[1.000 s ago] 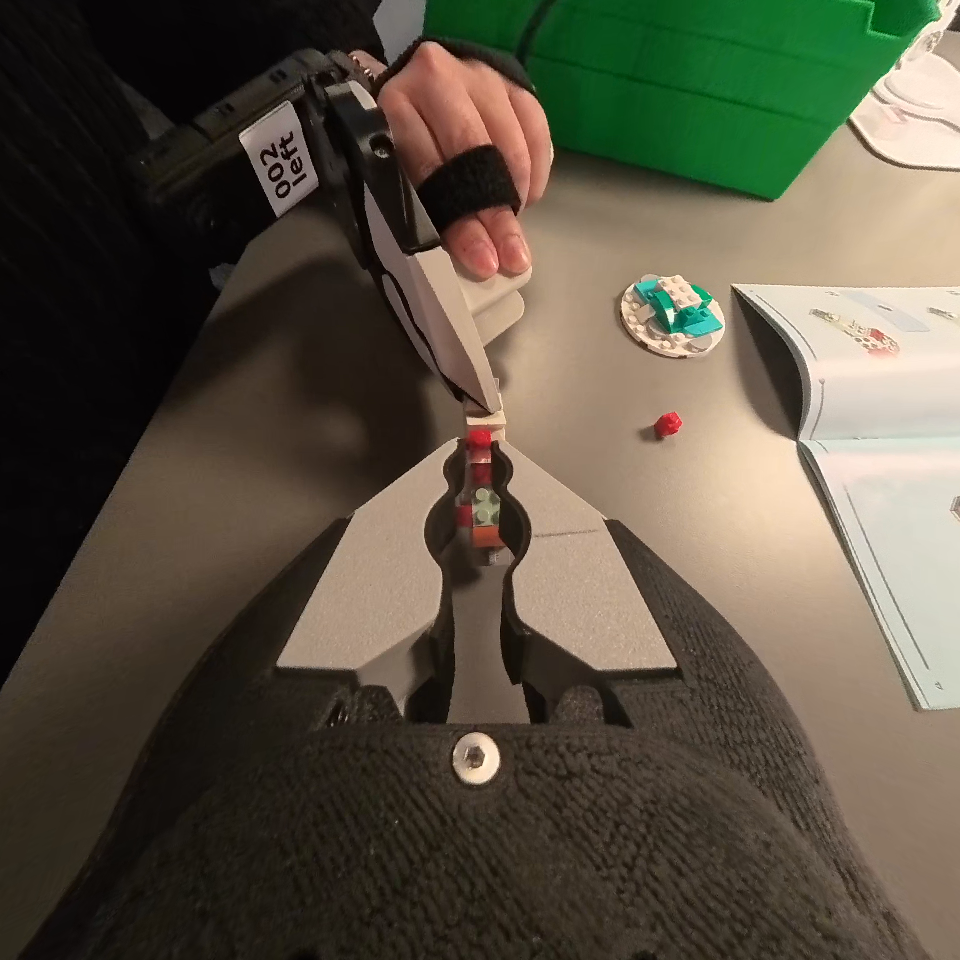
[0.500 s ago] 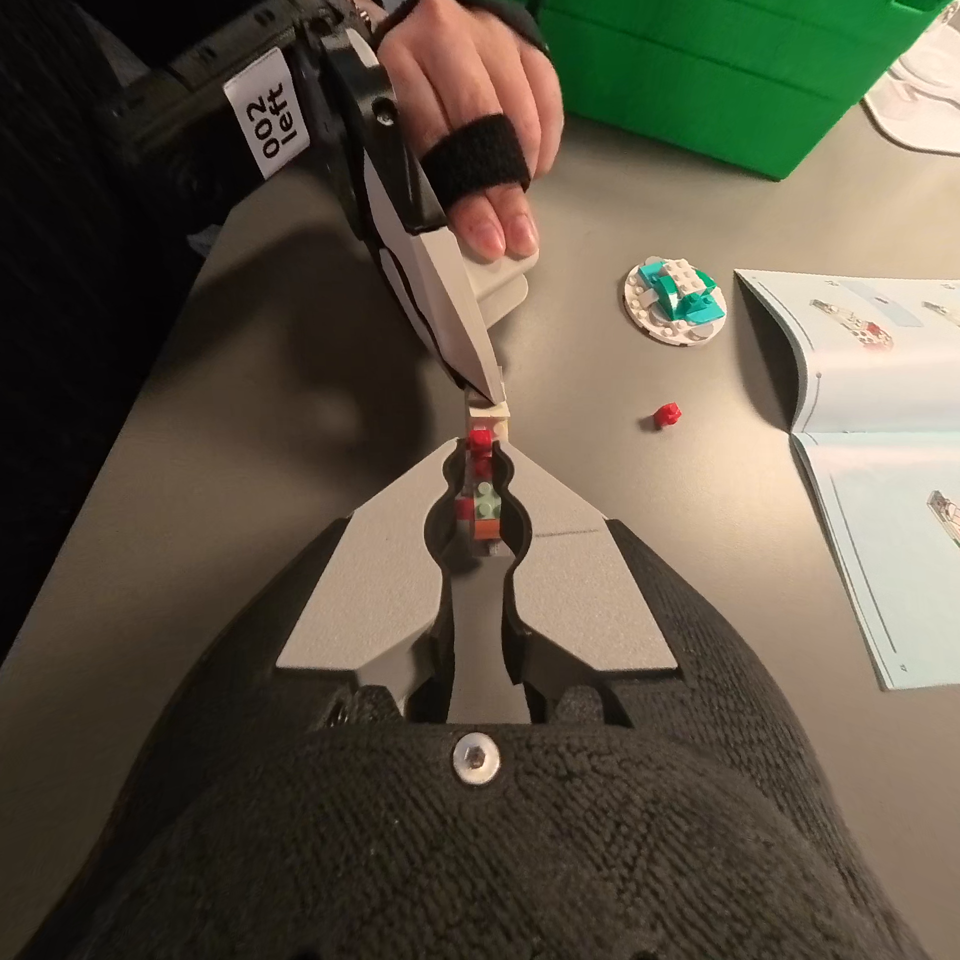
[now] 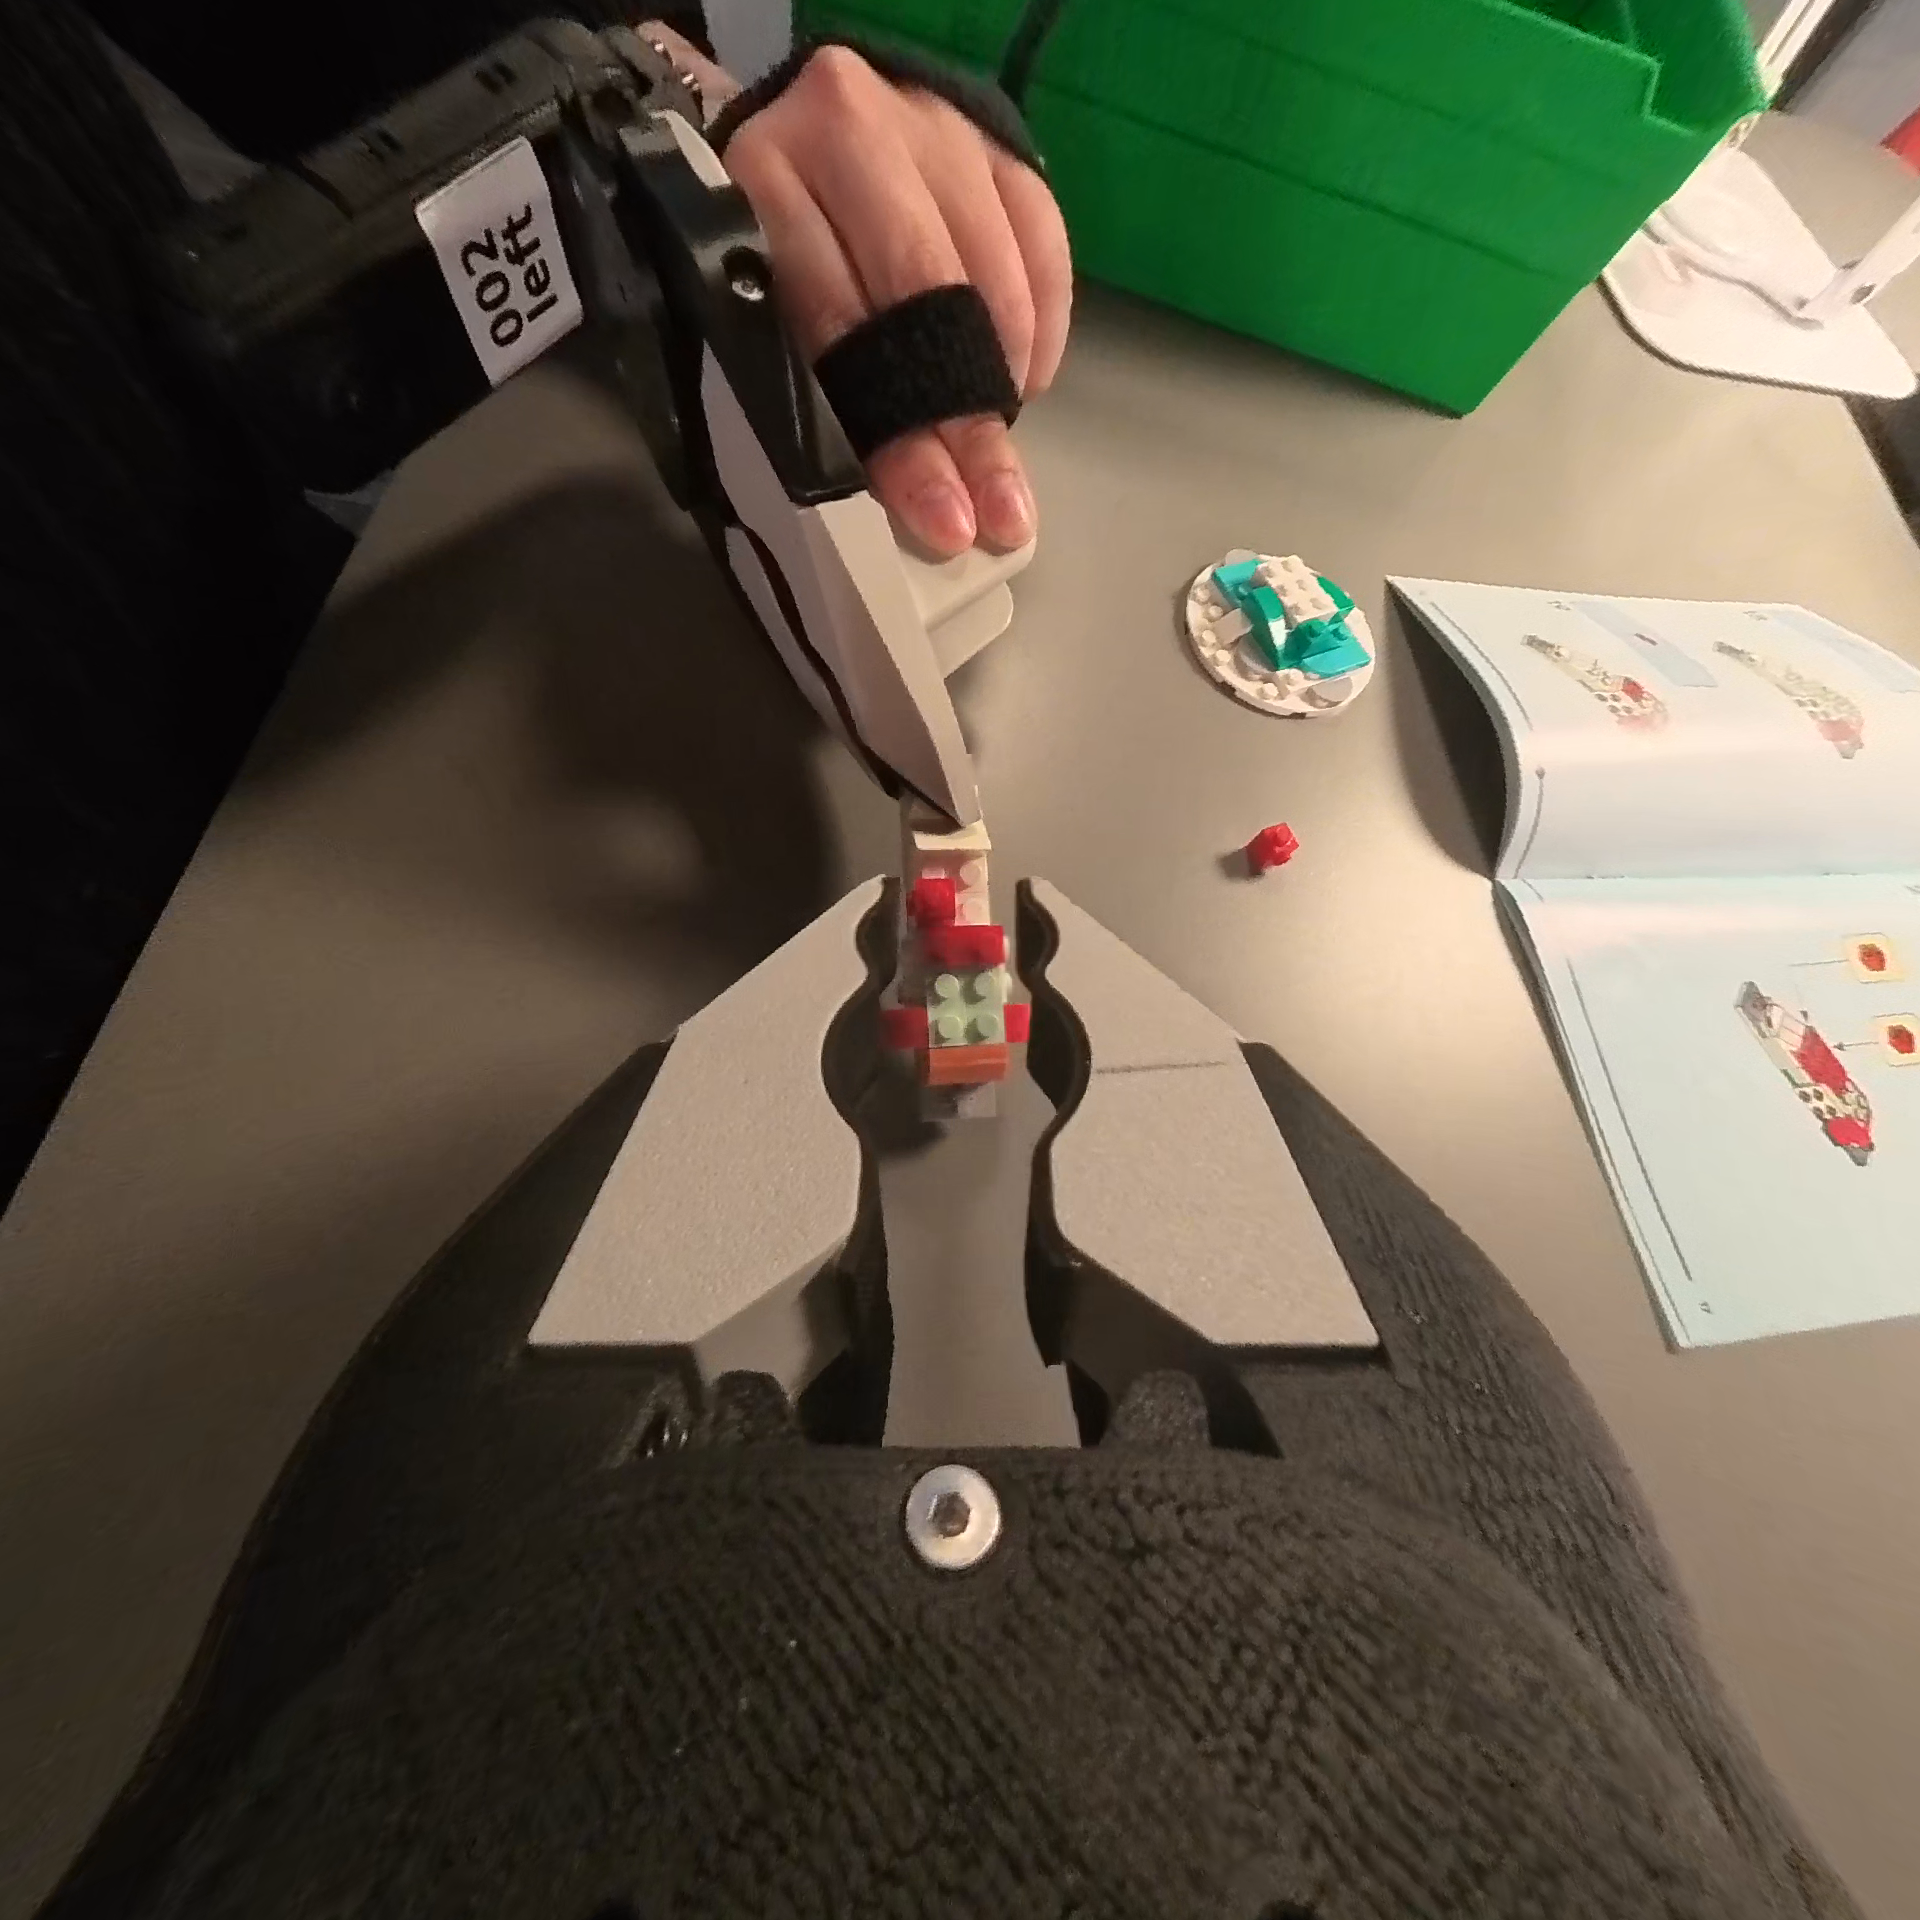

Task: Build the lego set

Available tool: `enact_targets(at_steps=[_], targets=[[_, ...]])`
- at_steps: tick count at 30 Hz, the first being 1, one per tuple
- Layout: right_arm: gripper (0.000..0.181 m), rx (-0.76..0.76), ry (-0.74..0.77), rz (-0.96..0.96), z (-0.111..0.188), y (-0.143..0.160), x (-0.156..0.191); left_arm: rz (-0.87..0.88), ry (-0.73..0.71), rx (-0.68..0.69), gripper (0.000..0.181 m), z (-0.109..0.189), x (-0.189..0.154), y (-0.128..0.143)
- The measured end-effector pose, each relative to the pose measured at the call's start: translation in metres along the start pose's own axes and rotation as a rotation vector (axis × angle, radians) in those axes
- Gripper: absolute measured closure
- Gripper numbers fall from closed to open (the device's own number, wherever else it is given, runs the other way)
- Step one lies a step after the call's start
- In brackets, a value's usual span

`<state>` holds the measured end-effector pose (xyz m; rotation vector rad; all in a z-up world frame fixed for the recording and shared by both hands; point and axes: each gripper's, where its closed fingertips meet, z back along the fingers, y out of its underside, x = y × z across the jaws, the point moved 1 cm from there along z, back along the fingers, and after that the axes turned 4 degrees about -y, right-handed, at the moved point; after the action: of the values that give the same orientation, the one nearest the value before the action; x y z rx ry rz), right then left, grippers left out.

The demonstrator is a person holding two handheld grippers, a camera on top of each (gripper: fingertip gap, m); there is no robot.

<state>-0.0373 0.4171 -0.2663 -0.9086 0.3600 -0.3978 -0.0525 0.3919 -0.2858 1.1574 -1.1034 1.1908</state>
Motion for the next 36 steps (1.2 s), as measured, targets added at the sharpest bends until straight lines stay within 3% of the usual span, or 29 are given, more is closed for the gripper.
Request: enact_targets(at_steps=[8, 17, 20, 25, 36], targets=[[0.154, -0.02, 0.094, 0.06, 0.004, -0.003, -0.009, 0.011, 0.02, 0.02, 0.17, -0.001, -0.003, 0.003], [0.129, -0.011, 0.342, 0.348, -0.005, -0.014, -0.023, 0.074, 0.028, 0.14, 0.169, -0.003, 0.001, 0.032], [0.129, -0.039, 0.419, 0.426, -0.015, -0.022, -0.024, 0.12, 0.011, 0.187, 0.17, -0.001, 0.008, 0.044], [0.128, 0.081, 0.595, 0.603, -0.026, -0.017, -0.037, 0.16, 0.0, 0.228, 0.17, 0.002, 0.014, 0.053], [0.142, 0.182, 0.687, 0.758, -0.033, -0.012, -0.045, 0.218, -0.001, 0.221, 0.169, 0.003, 0.016, 0.05]])
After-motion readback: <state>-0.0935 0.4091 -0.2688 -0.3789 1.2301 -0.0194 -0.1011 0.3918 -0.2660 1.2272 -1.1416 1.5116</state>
